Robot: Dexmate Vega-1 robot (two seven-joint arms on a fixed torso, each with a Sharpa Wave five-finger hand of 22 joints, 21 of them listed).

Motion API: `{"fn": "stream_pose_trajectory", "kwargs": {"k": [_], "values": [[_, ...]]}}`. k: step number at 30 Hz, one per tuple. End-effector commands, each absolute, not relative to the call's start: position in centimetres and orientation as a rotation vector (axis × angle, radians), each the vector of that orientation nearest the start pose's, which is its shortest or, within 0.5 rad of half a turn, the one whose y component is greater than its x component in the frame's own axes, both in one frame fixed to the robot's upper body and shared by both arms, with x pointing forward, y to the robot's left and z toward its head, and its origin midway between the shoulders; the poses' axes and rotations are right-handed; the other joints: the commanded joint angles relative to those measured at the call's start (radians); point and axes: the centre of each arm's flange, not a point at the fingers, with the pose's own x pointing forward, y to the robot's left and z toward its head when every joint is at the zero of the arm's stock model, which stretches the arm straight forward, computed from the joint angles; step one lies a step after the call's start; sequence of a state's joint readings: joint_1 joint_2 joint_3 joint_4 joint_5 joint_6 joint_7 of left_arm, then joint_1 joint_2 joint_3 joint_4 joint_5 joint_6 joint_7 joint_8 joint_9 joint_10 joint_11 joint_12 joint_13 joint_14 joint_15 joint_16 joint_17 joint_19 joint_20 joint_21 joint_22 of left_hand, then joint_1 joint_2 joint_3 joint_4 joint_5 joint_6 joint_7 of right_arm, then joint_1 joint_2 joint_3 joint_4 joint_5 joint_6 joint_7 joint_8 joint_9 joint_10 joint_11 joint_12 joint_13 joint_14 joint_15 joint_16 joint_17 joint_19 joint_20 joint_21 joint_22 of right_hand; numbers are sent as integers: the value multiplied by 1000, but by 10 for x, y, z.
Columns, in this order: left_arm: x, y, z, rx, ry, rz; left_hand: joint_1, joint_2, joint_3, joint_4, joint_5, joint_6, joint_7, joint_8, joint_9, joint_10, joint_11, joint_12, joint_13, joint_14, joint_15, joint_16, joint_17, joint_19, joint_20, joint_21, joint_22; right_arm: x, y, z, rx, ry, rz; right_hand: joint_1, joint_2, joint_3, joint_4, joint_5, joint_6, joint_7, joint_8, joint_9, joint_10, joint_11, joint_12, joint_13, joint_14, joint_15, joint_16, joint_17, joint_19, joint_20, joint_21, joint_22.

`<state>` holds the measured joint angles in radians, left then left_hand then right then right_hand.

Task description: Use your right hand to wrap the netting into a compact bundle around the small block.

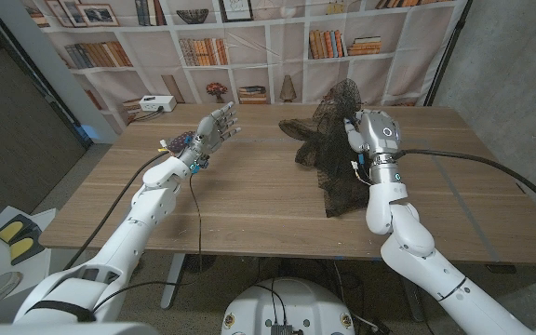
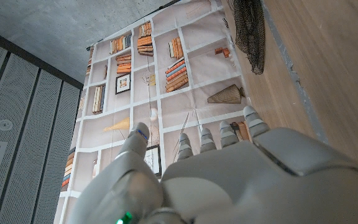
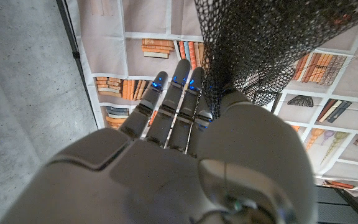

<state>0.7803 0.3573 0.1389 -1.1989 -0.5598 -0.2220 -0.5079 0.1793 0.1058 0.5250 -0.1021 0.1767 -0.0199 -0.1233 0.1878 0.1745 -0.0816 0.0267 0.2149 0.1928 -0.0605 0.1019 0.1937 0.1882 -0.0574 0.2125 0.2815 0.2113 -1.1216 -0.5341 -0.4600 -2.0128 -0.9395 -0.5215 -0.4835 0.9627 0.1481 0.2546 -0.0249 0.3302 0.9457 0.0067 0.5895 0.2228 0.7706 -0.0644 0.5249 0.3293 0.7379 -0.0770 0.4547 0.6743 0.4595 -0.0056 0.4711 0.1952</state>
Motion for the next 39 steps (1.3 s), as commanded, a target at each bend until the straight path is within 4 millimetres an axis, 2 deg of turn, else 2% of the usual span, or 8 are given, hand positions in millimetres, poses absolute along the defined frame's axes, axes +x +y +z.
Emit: {"fn": "stream_pose_trajectory", "kwargs": {"k": [1, 16, 28, 29, 31, 33, 37, 39], "values": [[646, 291, 1, -26, -658, -480, -12, -1, 10, 1, 2, 7, -2, -2, 5, -1, -3, -1, 3, 8, 4, 0, 1, 2, 1, -3, 3, 551, -197, 23, -1360, -685, -602, 38, 26, 11, 1, -8, 16, -15, 7, -3, -6, 3, -7, -2, -7, -132, -7, 4, 2, 14, 5, 3], [638, 293, -1, -24, -662, -464, -13, -2, 10, 0, 2, 6, -4, -2, 5, -2, -4, -1, 3, 7, 4, 0, 1, 3, 1, -3, 3, 585, -206, 28, -1468, -542, -678, 36, 21, 14, 0, -22, 19, -12, 6, -12, 0, -6, -13, -7, -6, -135, -8, 11, -4, 14, 6, 3], [637, 289, 0, -22, -667, -466, -13, -4, 10, -1, 2, 7, -3, -2, 5, -2, -3, -1, 3, 7, 2, 0, 1, 3, 1, -4, 3, 599, -221, 16, -1582, -308, -730, 42, 13, 18, -9, -30, 19, -17, 7, -11, -11, -8, -22, -9, -11, -133, -14, 13, -3, 18, 9, 3], [637, 288, 0, -23, -667, -467, -13, -4, 10, -1, 2, 7, -3, -2, 5, -2, -3, -1, 3, 7, 3, 0, 1, 3, 1, -4, 3, 600, -221, 16, -1582, -292, -726, 36, -9, 10, -15, -38, -46, -43, -22, -16, -42, -2, -40, -15, -33, -124, -28, 12, -21, 31, 3, 2], [637, 287, 0, -21, -667, -466, -13, -4, 10, -1, 2, 6, -4, -2, 5, -1, -2, -1, 3, 7, 3, 0, 1, 4, 1, -4, 3, 600, -222, 14, -1590, -253, -726, 25, -31, 5, -20, -44, -96, -53, -50, -22, -92, -3, -67, -22, -61, -116, -52, 0, -31, 42, 0, 1], [638, 286, 1, -21, -665, -470, -13, -5, 10, -2, 2, 6, -4, -2, 5, -1, -3, -1, 3, 8, 3, 0, 1, 4, 1, -4, 3, 599, -223, 13, -1600, -226, -728, 18, -52, 5, -34, -41, -215, -92, -114, -27, -186, -1, -120, -35, -113, -110, -94, -23, -58, 47, -10, 0], [639, 285, 2, -19, -666, -470, -13, -5, 10, -2, 2, 5, -5, -2, 5, -2, -3, -1, 3, 7, 3, 0, 1, 4, 1, -4, 3, 597, -224, 13, -1620, -193, -723, 1, -107, -6, -60, -21, -427, -118, -227, -24, -346, -2, -204, -45, -208, -85, -158, -55, -103, 68, -34, -3], [639, 284, 2, -16, -666, -472, -14, -5, 10, -2, 2, 4, -6, -3, 5, -2, -3, -1, 3, 7, 3, -1, 1, 4, 1, -4, 3, 597, -225, 14, -1631, -174, -718, -20, -122, -17, -57, -13, -495, -121, -264, -23, -398, 2, -231, -46, -252, -66, -177, -59, -121, 76, -44, -4]]}}
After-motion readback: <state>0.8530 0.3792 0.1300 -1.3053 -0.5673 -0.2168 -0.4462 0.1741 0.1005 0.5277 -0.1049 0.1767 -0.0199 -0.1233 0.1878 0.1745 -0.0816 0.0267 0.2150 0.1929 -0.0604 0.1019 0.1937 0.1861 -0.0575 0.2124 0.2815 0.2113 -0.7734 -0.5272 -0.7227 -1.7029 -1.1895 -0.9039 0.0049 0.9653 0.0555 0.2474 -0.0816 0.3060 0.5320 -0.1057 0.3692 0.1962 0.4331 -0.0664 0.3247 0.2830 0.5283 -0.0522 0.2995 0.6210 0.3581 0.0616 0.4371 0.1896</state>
